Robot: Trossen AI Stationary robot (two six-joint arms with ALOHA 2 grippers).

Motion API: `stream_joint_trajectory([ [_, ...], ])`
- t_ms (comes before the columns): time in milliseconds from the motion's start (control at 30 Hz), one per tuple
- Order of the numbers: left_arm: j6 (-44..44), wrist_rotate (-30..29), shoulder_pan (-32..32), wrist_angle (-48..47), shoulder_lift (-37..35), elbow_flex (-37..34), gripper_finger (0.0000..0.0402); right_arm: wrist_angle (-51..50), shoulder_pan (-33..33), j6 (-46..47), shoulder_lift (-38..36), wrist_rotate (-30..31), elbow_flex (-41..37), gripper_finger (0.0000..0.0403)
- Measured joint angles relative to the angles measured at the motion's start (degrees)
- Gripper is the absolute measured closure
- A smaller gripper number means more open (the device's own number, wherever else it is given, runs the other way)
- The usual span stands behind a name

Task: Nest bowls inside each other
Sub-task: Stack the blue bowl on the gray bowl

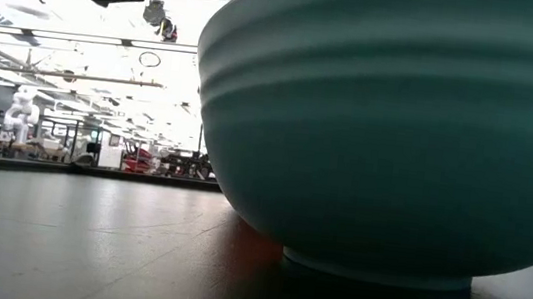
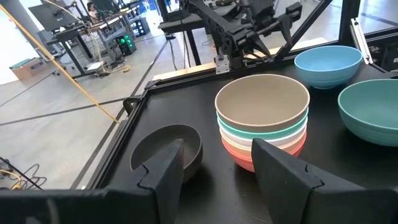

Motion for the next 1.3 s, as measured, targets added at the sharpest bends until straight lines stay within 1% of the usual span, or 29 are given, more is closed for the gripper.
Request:
stream_joint_trajectory([
  [267,0.1,0.0,0.0,0.0,0.0,0.0,0.0211,-2.5,2.5,5.2,3.7,0.2,0.0,0.0151],
  [367,0.1,0.0,0.0,0.0,0.0,0.0,0.0211,-1.1,3.5,6.3,4.3,-0.2,0.0,0.0151],
  [600,0.1,0.0,0.0,0.1,0.0,0.0,0.0211,2.9,5.2,9.5,3.8,-5.4,0.0,0.0152],
  [700,0.1,0.0,0.0,0.2,0.0,0.0,0.0211,2.9,5.5,11.6,3.9,-7.3,0.0,0.0152],
  [933,0.1,0.0,0.0,0.5,0.0,0.0,0.0211,-0.9,5.4,15.5,5.1,-7.5,0.0,0.0152],
  [1100,0.1,0.0,0.0,0.5,0.0,0.0,0.0211,-0.3,5.4,18.2,7.6,-7.7,0.0,0.0152],
  [1300,0.1,0.0,0.0,0.5,0.0,0.0,0.0211,3.0,5.3,21.6,11.8,-10.9,0.0,0.0152],
])
